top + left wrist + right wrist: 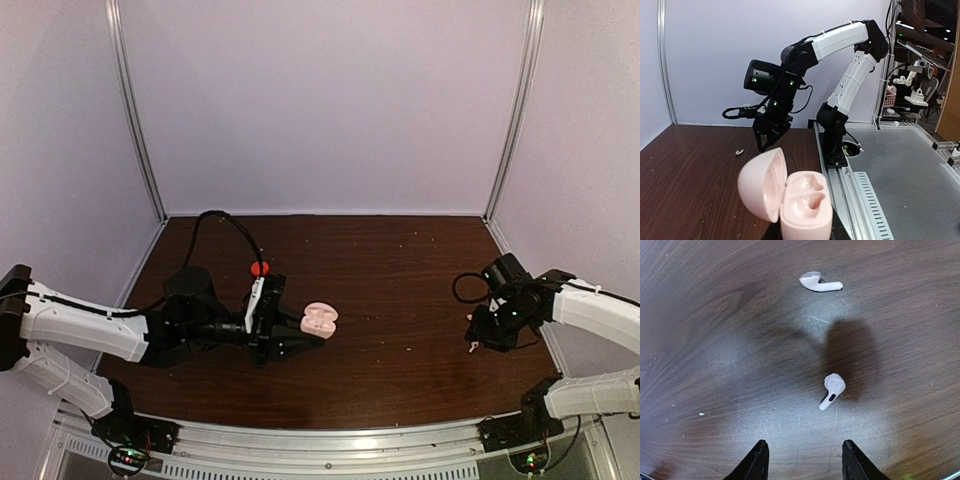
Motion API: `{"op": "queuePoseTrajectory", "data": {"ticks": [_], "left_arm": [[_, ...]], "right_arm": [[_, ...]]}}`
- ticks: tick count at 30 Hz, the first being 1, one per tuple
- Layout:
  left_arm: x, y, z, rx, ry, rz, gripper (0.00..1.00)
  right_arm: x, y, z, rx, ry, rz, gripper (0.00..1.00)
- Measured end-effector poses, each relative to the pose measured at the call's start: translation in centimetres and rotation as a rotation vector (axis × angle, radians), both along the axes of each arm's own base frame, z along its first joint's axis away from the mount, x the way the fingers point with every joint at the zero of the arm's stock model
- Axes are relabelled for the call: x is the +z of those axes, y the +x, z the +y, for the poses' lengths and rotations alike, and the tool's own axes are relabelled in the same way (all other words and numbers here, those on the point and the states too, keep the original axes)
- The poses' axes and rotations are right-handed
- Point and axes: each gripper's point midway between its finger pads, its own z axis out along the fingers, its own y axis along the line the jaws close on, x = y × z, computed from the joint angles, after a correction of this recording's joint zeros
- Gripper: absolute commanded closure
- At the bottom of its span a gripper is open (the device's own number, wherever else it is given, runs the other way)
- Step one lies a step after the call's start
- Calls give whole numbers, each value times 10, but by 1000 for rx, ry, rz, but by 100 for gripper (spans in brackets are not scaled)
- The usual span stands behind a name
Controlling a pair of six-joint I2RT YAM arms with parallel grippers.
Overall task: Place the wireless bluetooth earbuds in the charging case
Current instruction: Pick up the left earbud from the corner of the board.
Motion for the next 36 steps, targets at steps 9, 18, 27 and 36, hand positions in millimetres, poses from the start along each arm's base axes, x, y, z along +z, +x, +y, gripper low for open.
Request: {"op": "queuePoseTrajectory", "data": {"ticks": [9, 18, 27, 36], "left_arm": [[2, 0, 1, 1, -5, -3, 100], [3, 0, 2, 4, -5, -3, 100], [2, 1, 2, 6, 2, 0, 100], [2, 1, 2, 7, 2, 0, 100]], "right_arm": [[-21, 9, -10, -53, -14, 42, 62], [-37, 13, -18, -69, -19, 75, 79], [-45, 17, -22, -70, -18, 85, 86], [-50, 24, -19, -63, -1, 76, 97]]}}
